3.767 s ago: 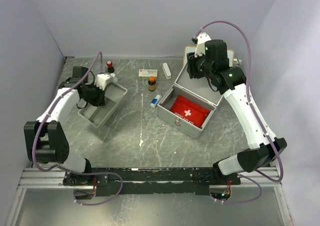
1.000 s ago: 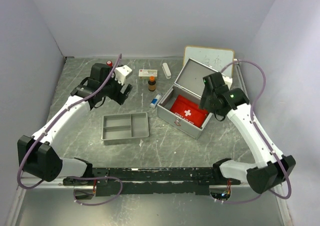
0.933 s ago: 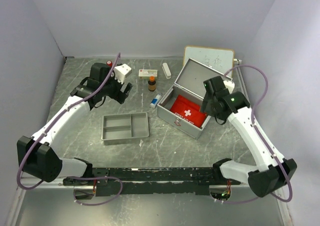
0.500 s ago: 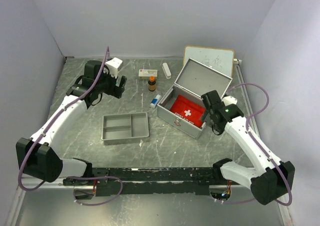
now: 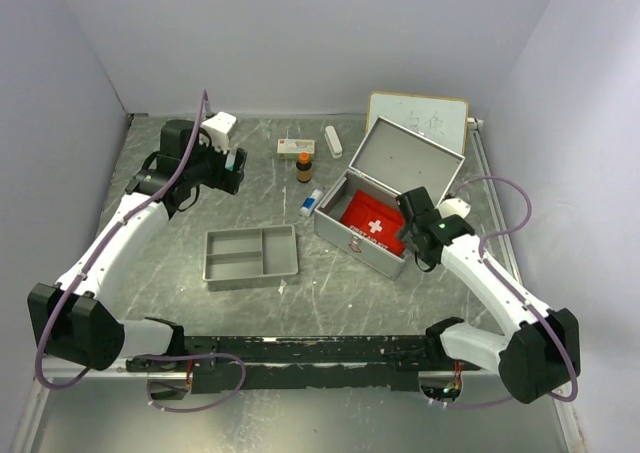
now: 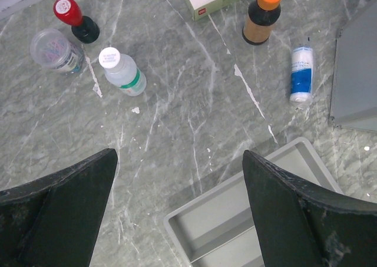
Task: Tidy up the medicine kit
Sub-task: Move the medicine box to the center of the board.
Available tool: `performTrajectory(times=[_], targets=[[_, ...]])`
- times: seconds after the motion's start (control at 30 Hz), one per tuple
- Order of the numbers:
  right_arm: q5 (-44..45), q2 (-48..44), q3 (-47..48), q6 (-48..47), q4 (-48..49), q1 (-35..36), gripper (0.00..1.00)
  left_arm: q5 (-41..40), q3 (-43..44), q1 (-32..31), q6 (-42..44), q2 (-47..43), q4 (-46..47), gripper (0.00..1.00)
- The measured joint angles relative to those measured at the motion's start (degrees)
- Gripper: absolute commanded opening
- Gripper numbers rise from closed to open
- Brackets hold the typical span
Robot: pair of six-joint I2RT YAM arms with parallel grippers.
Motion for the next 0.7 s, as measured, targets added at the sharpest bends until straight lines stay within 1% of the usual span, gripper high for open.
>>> performTrajectory(times=[0.07,0.1,0.2,0.27,0.3,0.37,0.43,0.7], targets=[[-0.6,1.1,-1.2,-0.2,0.8,0.0,0.52,0.2,0.0,0.2,0.0,0.0,0.0,0.99],[-0.9,1.5,-1.5,-0.4,1.1,0.0,0.46,0.3,0.0,0.3,0.0,0.0,0.0,0.99],[-1.1,2.0,-1.7,-0.9,1.5,0.0,0.25,0.9,0.0,0.8,0.0,0.0,0.0,0.99],[-1.1,1.7,-1.6,-1.1,2.2,0.1,0.16,1.3,0.0,1.1,0.0,0.0,0.0,0.99],[-1.1,1.5,-1.6,-1.2,2.3,0.1,0.13,1.5,0.0,1.4,0.0,0.0,0.0,0.99],[-0.6,1.0,-1.6,-2.4,1.8,0.0,0.1,2.0,0.0,1.8,0.0,0.0,0.0,0.99],[-0.3,0.8,-1.6,-3.7,1.4,0.1,0.09,2.3,0.0,2.1,0.0,0.0,0.0,0.99],[1.8,0.8,-1.0,-10.2,0.7,-0.1,0.11,3.7,0.0,3.0,0.1,0.0,0.0,0.99]])
